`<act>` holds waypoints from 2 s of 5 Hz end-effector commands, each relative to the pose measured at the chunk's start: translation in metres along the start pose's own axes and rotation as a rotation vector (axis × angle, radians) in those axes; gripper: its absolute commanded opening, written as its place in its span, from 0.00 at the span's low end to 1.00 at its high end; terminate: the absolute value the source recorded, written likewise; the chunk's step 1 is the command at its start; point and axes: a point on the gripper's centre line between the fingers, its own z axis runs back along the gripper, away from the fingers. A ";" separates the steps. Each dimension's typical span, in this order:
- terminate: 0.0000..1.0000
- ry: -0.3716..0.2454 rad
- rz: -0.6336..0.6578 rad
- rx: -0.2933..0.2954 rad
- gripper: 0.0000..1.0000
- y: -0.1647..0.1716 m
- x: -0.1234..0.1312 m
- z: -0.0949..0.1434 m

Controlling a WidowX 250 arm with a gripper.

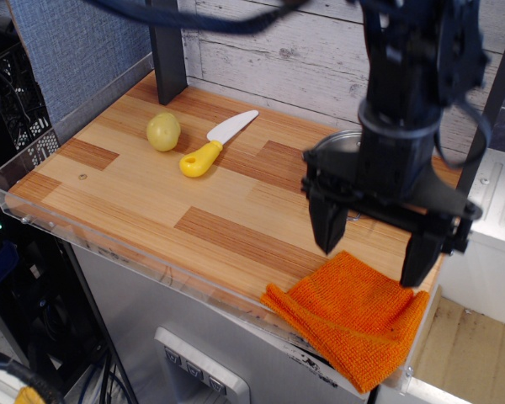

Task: Move the orange cloth on the edge of table near the yellow knife

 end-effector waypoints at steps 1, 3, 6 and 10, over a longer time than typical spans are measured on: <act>0.00 0.016 -0.012 0.019 1.00 0.001 0.012 -0.020; 0.00 -0.012 -0.018 0.065 1.00 0.005 0.006 -0.031; 0.00 -0.019 -0.008 0.080 1.00 0.005 0.000 -0.049; 0.00 0.032 0.022 0.092 1.00 -0.004 -0.007 -0.081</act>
